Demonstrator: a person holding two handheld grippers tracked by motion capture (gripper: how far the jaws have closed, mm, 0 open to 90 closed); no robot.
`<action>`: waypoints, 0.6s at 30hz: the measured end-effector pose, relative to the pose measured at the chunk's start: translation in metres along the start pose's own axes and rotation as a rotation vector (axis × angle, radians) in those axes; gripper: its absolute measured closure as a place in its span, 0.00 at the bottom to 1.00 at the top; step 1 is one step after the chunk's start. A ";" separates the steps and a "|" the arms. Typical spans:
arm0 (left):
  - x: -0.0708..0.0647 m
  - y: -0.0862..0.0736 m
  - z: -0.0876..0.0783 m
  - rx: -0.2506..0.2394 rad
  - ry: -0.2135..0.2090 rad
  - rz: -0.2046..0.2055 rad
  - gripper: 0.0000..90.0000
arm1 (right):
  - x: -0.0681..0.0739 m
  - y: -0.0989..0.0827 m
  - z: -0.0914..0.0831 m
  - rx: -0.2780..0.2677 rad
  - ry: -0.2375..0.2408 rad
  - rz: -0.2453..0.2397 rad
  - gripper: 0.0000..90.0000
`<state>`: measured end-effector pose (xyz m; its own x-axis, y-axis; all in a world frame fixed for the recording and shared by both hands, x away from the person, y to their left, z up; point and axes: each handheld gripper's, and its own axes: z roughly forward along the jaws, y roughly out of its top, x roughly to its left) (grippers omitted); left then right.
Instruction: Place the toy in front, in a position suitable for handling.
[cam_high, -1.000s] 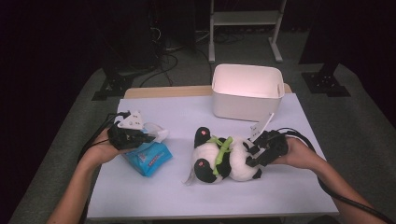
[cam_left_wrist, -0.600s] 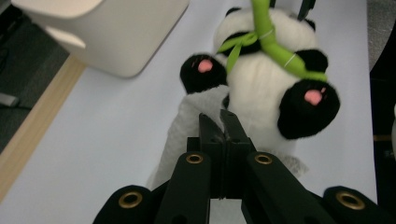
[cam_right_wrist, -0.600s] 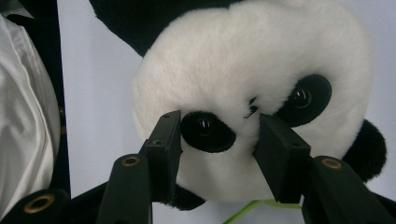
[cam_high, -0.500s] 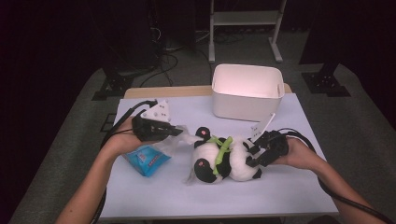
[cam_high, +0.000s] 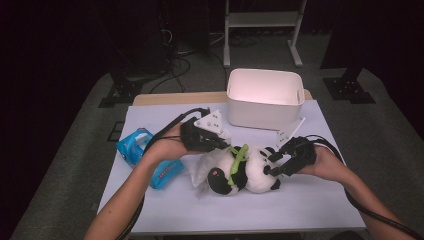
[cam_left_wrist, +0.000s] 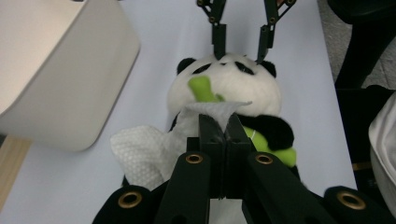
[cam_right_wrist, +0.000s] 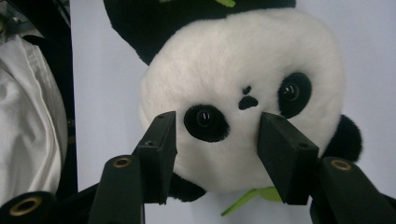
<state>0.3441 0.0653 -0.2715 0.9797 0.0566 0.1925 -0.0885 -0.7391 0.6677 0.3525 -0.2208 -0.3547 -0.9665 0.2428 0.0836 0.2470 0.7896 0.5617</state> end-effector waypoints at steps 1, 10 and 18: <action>-0.001 0.003 0.004 0.004 -0.010 0.008 0.99 | 0.001 0.001 -0.003 -0.002 -0.010 -0.006 0.51; -0.016 0.016 0.038 0.061 -0.091 0.067 0.99 | 0.015 0.021 -0.018 -0.138 -0.015 -0.088 0.50; -0.020 0.008 0.047 0.117 -0.085 0.063 0.99 | 0.028 0.037 -0.016 -0.186 0.010 -0.165 0.61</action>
<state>0.3322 0.0269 -0.3037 0.9849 -0.0458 0.1672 -0.1340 -0.8126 0.5672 0.3335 -0.1938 -0.3183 -0.9935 0.1131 -0.0138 0.0698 0.7002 0.7105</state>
